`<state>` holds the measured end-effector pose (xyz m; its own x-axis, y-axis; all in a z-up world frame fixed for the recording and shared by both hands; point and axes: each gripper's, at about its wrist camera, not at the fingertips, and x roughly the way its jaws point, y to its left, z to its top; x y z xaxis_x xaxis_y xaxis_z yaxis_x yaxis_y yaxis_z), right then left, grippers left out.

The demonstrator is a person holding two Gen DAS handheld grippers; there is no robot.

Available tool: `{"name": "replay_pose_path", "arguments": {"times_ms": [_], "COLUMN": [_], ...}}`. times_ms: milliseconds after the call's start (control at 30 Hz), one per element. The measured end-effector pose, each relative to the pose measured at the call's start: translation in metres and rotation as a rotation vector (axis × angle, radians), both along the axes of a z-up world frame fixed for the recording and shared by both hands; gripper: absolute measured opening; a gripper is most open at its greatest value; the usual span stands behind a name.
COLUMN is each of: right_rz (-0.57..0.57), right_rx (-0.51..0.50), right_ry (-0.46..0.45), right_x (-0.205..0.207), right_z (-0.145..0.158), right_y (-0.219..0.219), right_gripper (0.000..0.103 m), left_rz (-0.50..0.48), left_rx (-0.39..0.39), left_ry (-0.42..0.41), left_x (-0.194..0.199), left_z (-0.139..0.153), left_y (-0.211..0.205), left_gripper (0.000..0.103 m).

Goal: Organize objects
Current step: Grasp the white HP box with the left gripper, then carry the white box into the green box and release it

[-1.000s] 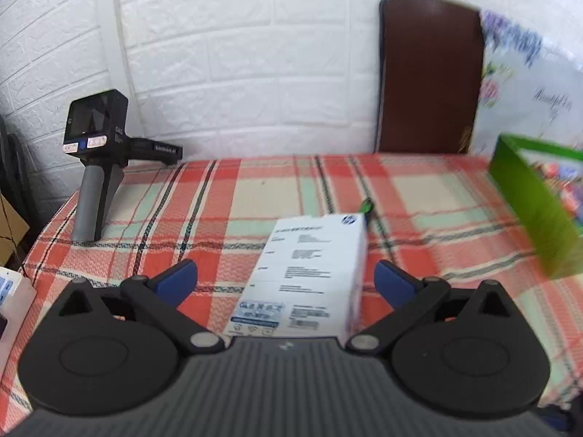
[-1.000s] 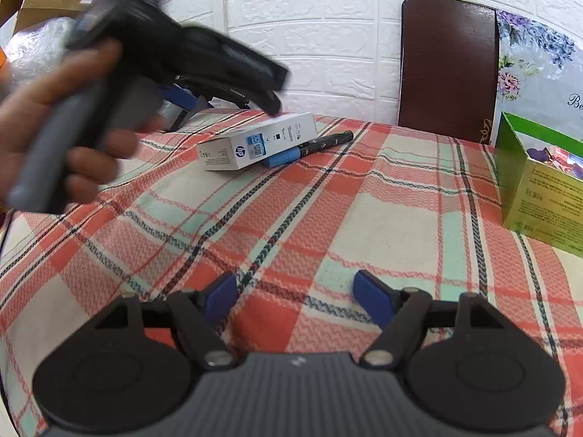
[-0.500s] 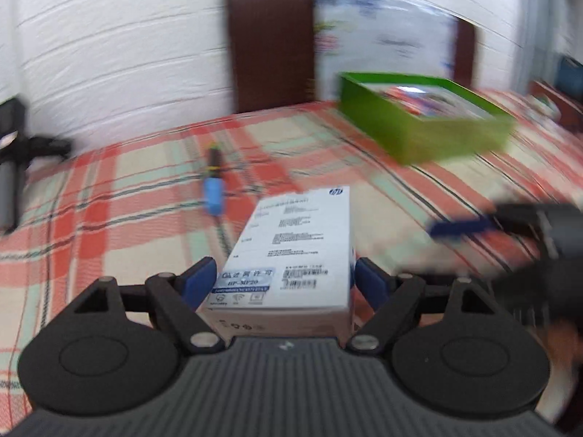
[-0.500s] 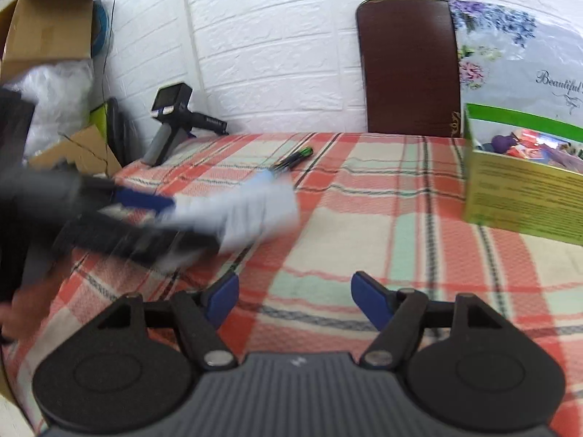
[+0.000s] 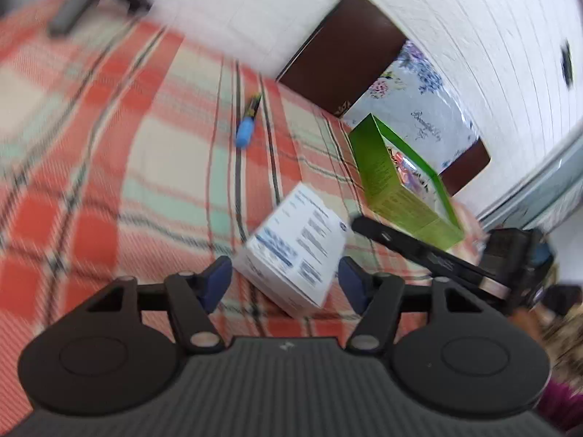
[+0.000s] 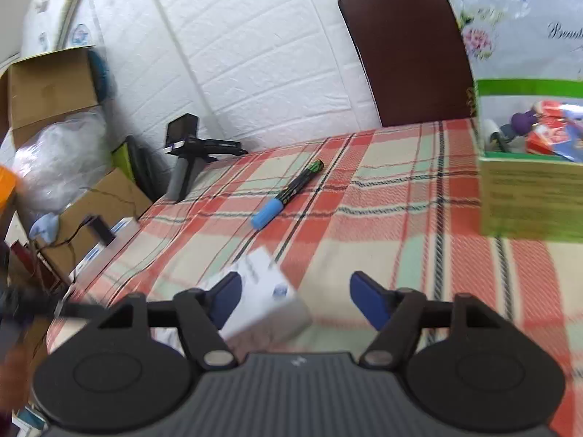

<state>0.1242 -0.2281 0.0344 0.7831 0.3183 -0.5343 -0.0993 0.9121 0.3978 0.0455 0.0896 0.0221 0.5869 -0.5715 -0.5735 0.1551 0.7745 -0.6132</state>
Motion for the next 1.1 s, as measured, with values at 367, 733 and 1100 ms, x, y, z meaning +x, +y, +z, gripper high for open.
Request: {"name": "replay_pose_path", "arguments": {"times_ms": [367,733,1100], "right_rz": [0.100,0.265,-0.108], "right_rx": [0.173,-0.346,-0.428], "right_ry": [0.099,-0.012,-0.165], "right_x": [-0.025,-0.057,-0.072], "right_z": [-0.022,-0.016,0.036], "right_y": [0.003,0.074,-0.026], "right_gripper": [0.047,0.073,0.066], "left_rz": [0.029,-0.049,-0.229], "left_rx": [0.069,0.160,0.220], "left_ry": [0.056,0.025,-0.238], "left_x": [0.019,0.018,0.076], "left_z": [-0.024,-0.020,0.059], "left_y": [-0.036,-0.037,-0.172], "left_gripper": [0.057,0.059,0.059]}}
